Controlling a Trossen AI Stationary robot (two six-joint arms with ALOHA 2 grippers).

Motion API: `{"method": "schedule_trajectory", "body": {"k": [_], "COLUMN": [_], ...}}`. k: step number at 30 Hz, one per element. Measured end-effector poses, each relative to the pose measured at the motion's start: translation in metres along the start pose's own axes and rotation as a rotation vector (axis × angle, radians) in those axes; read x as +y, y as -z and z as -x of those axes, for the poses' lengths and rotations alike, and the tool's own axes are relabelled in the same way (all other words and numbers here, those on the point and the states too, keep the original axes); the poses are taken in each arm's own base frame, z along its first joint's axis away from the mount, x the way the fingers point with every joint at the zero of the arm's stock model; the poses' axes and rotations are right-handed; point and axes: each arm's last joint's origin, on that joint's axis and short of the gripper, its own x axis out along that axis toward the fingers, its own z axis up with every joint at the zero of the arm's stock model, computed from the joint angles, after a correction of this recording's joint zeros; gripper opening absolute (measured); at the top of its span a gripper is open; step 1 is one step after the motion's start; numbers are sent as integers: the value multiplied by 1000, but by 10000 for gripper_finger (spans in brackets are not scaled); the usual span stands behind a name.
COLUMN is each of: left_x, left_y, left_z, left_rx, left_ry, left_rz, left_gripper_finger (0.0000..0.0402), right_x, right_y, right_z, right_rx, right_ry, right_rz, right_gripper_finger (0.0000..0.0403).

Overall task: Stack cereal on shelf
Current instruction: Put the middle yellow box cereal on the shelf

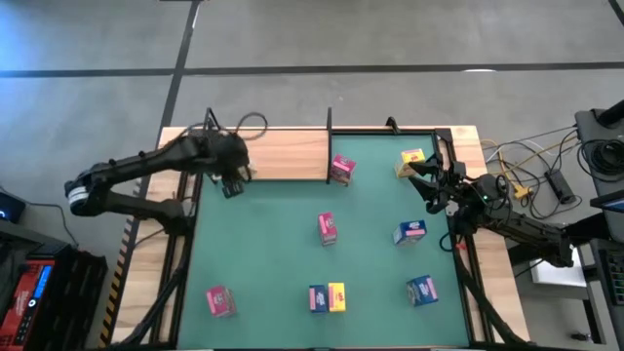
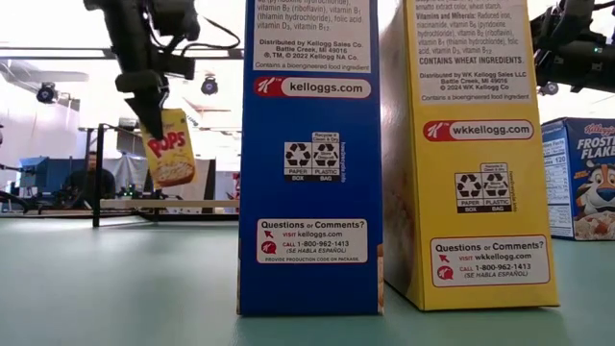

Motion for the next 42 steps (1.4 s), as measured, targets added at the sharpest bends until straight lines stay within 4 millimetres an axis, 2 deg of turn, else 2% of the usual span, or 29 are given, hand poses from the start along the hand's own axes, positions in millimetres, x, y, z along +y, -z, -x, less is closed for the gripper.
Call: {"method": "schedule_trajectory", "body": {"k": [5,12,19,28,42], "left_x": [24,43,55,60,83], "left_y": [3,4,2,0,1], "left_z": [-9,-25,-39,-41,-49], "left_rx": [24,54,88,54,21], "left_ry": [-23,17,18,-20,-86], "left_rz": [11,-77,-62,-89,-139], "left_gripper_finger": [134,134,139,170,173], "right_x": [0,0,0,0,0], "right_y": [0,0,0,0,0], "right_z": [0,0,0,0,0], "right_rx": [0,0,0,0,0], "right_ry": [0,0,0,0,0], "right_rz": [0,0,0,0,0], "right_gripper_finger": [235,235,235,235,235]}}
